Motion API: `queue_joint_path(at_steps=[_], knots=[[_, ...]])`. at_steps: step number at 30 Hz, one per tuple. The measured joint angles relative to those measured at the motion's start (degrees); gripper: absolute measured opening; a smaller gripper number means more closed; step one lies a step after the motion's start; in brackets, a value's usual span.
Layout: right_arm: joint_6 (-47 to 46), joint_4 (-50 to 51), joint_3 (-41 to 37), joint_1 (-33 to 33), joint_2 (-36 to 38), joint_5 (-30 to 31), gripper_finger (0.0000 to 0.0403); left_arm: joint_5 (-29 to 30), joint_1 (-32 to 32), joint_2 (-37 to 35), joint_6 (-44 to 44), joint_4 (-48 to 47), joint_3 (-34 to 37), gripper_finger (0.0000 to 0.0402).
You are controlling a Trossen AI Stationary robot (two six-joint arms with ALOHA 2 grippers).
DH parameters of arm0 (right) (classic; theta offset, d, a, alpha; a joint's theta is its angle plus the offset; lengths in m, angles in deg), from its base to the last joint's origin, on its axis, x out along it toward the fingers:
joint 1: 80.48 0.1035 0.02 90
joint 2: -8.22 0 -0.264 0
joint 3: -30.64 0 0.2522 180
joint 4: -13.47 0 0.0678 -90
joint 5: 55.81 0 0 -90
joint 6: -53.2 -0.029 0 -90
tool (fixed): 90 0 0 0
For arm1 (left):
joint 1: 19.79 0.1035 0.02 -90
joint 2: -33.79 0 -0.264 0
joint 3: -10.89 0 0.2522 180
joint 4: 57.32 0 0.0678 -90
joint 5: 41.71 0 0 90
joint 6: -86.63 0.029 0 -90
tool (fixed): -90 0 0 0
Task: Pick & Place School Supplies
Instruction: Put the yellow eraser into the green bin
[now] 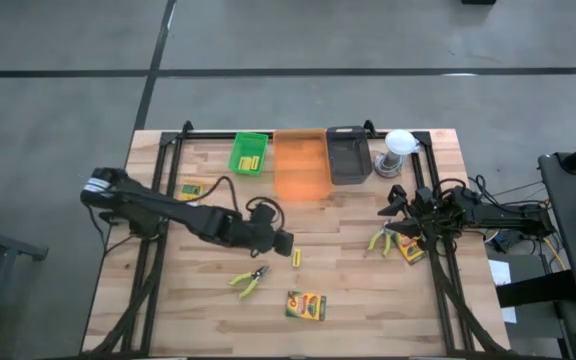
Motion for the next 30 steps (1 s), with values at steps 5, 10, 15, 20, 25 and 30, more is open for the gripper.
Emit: queue_joint_path(at_steps=[5,10,15,20,25,30], knots=[[0.00,-0.02,0.00,0.00,0.02,0.00,0.0201,-3.17,0.24,4.10,-2.70,-0.67,-2.31,0.0163],[-0.01,0.00,-0.01,0.00,0.00,0.00,0.0201,-5.23,0.59,8.67,-2.49,-2.58,-6.67,0.0163],[-0.01,-0.01,0.01,0.01,0.02,0.00,0.0201,-9.13,0.99,13.57,-4.09,-6.97,-10.61,0.0163],[-0.01,0.00,-0.01,0.00,0.00,0.00,0.0201,-12.28,1.67,17.68,-5.62,-10.78,-14.06,0.0163],[0.01,-0.02,0.01,0.01,0.02,0.00,0.0201,-12.43,2.31,19.63,-7.01,-11.08,-14.71,0.0163],[-0.01,0.00,0.01,0.00,0.02,0.00,0.0201,-12.51,2.87,20.75,-8.55,-11.32,-14.29,0.0163]])
